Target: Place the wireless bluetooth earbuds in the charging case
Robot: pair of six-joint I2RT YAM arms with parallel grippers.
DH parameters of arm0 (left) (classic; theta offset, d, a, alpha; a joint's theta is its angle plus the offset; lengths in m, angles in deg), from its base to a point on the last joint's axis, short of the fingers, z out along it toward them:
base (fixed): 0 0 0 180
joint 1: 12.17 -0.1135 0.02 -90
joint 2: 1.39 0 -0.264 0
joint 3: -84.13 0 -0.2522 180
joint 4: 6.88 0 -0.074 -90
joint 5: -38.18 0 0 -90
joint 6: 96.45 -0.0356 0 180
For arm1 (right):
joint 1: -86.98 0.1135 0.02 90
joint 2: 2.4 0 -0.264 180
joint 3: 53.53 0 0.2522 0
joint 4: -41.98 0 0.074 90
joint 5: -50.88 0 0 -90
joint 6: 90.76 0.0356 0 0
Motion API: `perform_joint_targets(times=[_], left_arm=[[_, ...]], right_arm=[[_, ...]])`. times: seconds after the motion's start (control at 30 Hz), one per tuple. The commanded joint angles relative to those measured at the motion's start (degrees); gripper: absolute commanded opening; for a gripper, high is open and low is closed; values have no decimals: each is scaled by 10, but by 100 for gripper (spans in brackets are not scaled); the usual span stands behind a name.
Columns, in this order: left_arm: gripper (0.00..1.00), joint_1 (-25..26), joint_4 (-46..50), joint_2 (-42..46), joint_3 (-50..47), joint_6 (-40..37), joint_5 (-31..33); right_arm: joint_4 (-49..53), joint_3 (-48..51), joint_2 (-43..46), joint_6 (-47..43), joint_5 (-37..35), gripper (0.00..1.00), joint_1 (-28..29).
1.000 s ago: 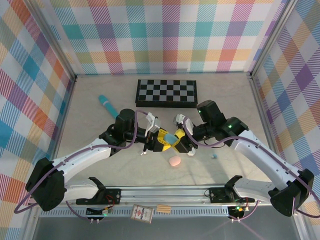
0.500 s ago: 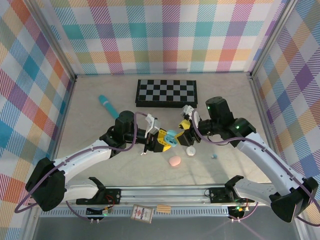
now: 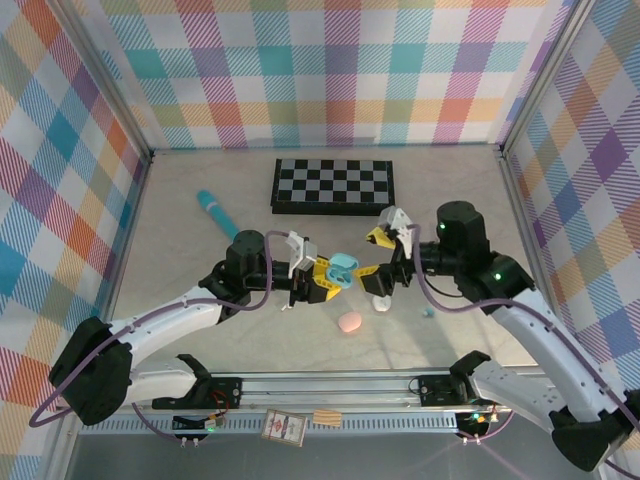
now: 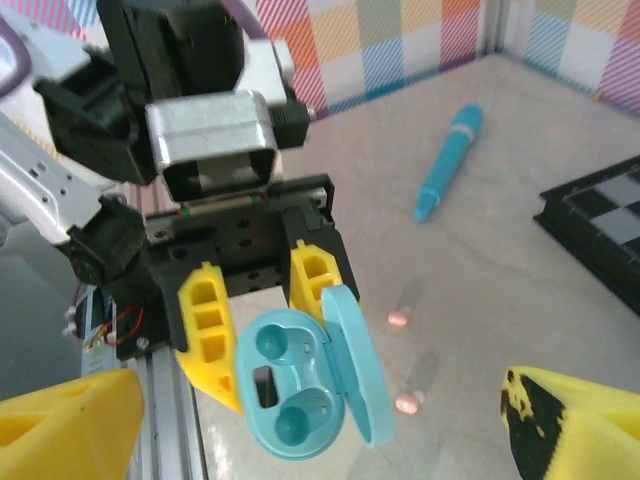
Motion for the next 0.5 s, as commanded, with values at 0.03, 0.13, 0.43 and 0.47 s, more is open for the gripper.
perform_joint_targets(times=[0.03,0.13,0.43,0.47], left_arm=[[29,4,-88,19,-20,3,67],[29,4,-129,21,-37,8,101],[29,3,-175,7,-52,17,113],[29,4,-179,5,-52,17,112]], right_arm=[[-96,34,38,103,-42,92,-51],[-105,62,54,181,-125,91,-96],[78,122,50,359,-327,85,-168],[108,129,42,374,-334,85,-177]])
